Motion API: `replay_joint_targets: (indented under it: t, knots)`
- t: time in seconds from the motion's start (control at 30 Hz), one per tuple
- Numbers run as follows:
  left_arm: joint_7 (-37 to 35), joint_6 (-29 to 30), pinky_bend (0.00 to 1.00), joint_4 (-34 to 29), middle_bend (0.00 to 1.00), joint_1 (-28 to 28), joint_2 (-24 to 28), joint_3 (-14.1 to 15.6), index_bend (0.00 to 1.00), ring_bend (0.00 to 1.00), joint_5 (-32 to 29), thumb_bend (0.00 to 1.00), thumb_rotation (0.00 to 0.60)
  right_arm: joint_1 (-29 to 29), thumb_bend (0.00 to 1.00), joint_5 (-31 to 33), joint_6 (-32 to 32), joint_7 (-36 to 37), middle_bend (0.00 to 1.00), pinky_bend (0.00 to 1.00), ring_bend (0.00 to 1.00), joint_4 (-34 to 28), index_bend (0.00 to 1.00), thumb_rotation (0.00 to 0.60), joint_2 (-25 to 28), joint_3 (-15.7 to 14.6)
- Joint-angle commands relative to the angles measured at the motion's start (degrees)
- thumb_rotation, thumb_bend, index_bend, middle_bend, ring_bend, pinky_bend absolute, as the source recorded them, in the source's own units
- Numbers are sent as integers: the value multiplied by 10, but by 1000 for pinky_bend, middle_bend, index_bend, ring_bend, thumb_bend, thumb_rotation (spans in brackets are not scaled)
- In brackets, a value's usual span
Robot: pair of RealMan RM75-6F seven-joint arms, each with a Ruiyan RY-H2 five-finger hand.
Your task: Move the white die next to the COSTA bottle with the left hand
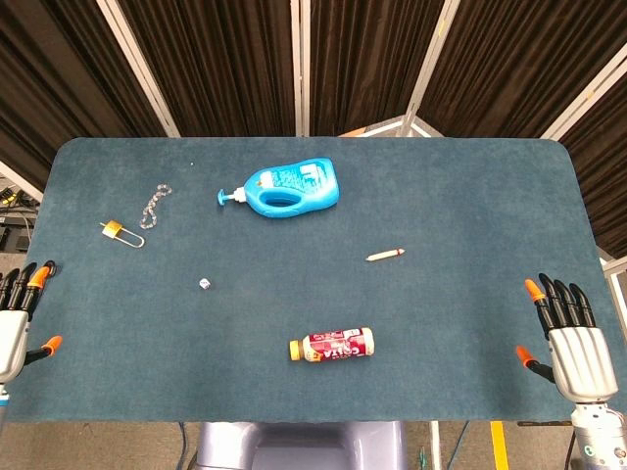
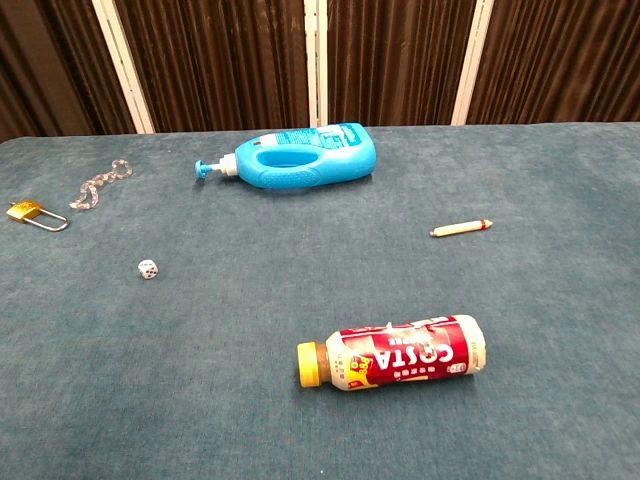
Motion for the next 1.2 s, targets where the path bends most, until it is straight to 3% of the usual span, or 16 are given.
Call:
replay_joint_targets:
  t: [0.03, 0.73, 0.93, 1.07, 1.2]
  knots:
    - [0, -1, 0, -1, 0, 0, 1, 1, 0, 0, 0, 130, 600, 0, 85, 1, -2, 2, 0, 0, 0, -1, 0, 600, 1, -1]
    - [2, -18, 0, 5, 0, -14, 5, 4, 0, 0, 14, 131, 600, 1, 85, -6, -4, 14, 0, 0, 0, -3, 11, 600, 7, -3]
    - [-7, -81, 0, 33, 0, -74, 8, -9, 16, 0, 40, 164, 600, 3, 86, 1, -6, 26, 0, 0, 0, 7, 36, 600, 5, 3]
    - [17, -137, 14, 41, 0, -117, 5, -19, 150, 0, 35, 220, 600, 6, 86, 3, -10, 25, 0, 0, 0, 12, 91, 600, 1, 4]
    - [43, -202, 14, 59, 0, -165, -13, -30, 204, 0, 20, 225, 600, 8, 86, 10, -17, 21, 0, 0, 0, 20, 93, 600, -4, 6]
